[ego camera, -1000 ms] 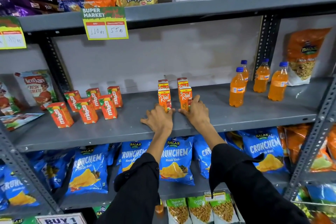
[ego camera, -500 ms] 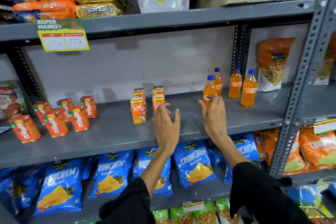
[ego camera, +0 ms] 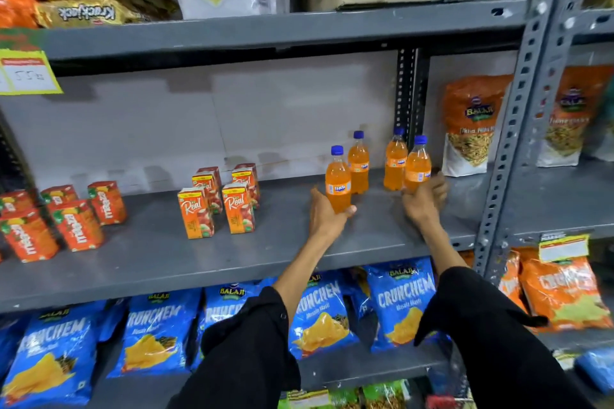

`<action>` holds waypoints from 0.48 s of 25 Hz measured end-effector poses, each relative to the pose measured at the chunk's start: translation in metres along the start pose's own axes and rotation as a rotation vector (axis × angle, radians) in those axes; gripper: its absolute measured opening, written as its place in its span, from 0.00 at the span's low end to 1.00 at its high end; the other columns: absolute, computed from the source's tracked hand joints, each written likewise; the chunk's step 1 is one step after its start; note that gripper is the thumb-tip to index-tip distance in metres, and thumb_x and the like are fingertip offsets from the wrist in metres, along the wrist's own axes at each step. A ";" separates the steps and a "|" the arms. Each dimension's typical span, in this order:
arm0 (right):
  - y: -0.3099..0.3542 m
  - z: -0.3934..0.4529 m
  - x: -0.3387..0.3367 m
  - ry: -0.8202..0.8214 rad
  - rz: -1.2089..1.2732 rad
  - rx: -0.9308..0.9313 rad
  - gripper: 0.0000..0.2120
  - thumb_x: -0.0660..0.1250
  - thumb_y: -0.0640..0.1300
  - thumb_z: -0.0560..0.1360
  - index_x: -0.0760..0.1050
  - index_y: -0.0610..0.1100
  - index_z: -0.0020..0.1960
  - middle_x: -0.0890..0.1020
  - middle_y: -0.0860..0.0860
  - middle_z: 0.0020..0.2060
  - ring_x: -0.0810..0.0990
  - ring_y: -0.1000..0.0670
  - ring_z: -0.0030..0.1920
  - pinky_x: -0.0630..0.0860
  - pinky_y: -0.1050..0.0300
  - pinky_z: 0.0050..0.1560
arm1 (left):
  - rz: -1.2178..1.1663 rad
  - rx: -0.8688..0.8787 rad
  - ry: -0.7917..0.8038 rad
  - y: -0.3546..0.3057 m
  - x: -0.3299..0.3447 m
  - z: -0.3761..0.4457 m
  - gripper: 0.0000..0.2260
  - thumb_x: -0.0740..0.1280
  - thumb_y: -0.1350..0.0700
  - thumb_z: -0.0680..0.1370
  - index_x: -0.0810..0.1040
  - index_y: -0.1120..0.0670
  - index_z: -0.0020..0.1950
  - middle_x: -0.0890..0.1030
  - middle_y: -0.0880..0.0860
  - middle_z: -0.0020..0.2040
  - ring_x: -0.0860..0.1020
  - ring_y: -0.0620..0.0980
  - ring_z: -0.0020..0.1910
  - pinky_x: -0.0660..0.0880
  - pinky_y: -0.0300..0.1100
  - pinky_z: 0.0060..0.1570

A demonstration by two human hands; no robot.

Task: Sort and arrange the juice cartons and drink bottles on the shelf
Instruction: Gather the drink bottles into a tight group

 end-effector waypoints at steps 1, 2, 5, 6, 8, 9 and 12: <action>-0.003 0.006 0.004 0.035 0.037 0.016 0.41 0.69 0.45 0.76 0.48 0.31 0.77 0.58 0.32 0.74 0.58 0.31 0.75 0.60 0.41 0.73 | 0.007 -0.002 -0.003 -0.001 0.002 0.004 0.38 0.78 0.56 0.73 0.61 0.59 0.76 0.76 0.59 0.69 0.75 0.59 0.68 0.73 0.54 0.67; -0.005 0.010 0.006 0.060 0.063 0.017 0.38 0.69 0.44 0.75 0.52 0.32 0.75 0.62 0.33 0.72 0.63 0.32 0.73 0.64 0.41 0.71 | 0.015 0.006 -0.015 -0.002 0.004 0.007 0.32 0.78 0.56 0.73 0.66 0.58 0.71 0.79 0.58 0.66 0.78 0.58 0.65 0.75 0.53 0.64; -0.013 0.021 0.012 0.108 0.095 -0.005 0.30 0.68 0.42 0.73 0.60 0.32 0.69 0.68 0.36 0.66 0.70 0.34 0.68 0.69 0.45 0.66 | 0.001 0.013 0.002 -0.006 0.012 0.010 0.27 0.78 0.56 0.73 0.70 0.56 0.67 0.80 0.57 0.63 0.79 0.57 0.61 0.76 0.52 0.62; -0.012 0.021 0.010 0.119 0.096 -0.022 0.29 0.68 0.40 0.73 0.61 0.32 0.68 0.69 0.36 0.65 0.71 0.34 0.67 0.69 0.47 0.65 | -0.009 0.018 0.010 -0.007 0.017 0.012 0.27 0.78 0.56 0.73 0.71 0.55 0.67 0.80 0.57 0.63 0.79 0.56 0.61 0.77 0.53 0.62; -0.007 0.018 0.004 0.136 0.122 -0.051 0.27 0.69 0.38 0.75 0.61 0.32 0.68 0.71 0.35 0.64 0.72 0.36 0.66 0.70 0.49 0.62 | -0.026 0.031 0.027 -0.011 0.028 0.014 0.28 0.79 0.56 0.72 0.71 0.56 0.67 0.80 0.57 0.63 0.79 0.56 0.61 0.77 0.52 0.62; -0.008 0.018 0.002 0.148 0.142 -0.055 0.27 0.69 0.38 0.75 0.60 0.33 0.68 0.72 0.36 0.64 0.73 0.37 0.65 0.70 0.50 0.61 | -0.028 0.037 0.035 -0.014 0.036 0.014 0.28 0.80 0.56 0.71 0.72 0.56 0.67 0.80 0.57 0.63 0.80 0.56 0.60 0.77 0.52 0.61; -0.009 0.018 -0.001 0.196 0.182 -0.056 0.26 0.70 0.40 0.76 0.60 0.36 0.68 0.74 0.38 0.65 0.74 0.38 0.66 0.70 0.48 0.63 | -0.031 0.061 0.037 -0.022 0.055 0.013 0.28 0.80 0.55 0.71 0.72 0.55 0.68 0.80 0.56 0.64 0.79 0.56 0.61 0.77 0.50 0.61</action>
Point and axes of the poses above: each hand's wrist, its own z-axis towards the middle knuckle, its own x-axis out of the palm, y = z × x, the point moved 7 cm from there along z, towards the middle knuckle
